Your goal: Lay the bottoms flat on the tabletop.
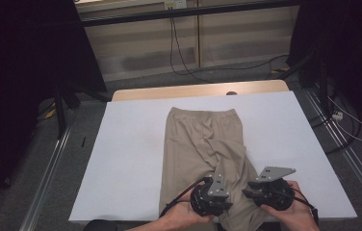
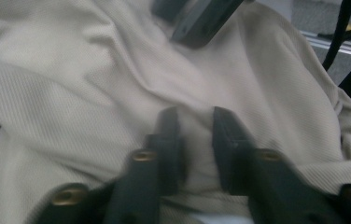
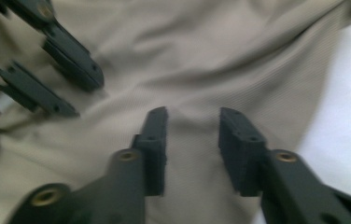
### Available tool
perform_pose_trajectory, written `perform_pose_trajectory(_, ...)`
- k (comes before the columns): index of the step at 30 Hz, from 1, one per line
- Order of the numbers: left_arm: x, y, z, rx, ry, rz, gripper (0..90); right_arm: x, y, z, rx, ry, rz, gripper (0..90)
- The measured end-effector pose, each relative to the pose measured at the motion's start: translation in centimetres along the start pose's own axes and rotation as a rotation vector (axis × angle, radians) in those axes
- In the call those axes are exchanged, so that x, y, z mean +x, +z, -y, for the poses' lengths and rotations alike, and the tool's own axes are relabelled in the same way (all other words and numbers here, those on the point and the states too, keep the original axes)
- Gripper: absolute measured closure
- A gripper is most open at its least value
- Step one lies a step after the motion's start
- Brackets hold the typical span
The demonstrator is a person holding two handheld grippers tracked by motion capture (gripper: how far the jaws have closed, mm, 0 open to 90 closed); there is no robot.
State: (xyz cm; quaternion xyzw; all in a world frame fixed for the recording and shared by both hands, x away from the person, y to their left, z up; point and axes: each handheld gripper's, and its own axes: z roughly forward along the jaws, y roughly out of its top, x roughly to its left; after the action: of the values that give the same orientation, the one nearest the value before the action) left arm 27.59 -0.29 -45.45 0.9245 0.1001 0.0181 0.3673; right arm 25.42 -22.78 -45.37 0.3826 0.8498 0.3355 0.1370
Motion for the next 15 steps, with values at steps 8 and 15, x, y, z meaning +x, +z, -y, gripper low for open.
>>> perform_pose_trajectory(8, -1.4, -1.5, 1.2, 0.032, -0.009, 0.054, 90.0, 1.8, -1.6, 1.7, 0.02, -0.024, -0.032, 90.0)
perform_pose_trajectory(15, -1.6, -2.6, 2.1, 0.046, -0.054, 0.125, 90.0, 3.3, -2.6, 2.5, 0.016, -0.021, -0.116, 75.6)
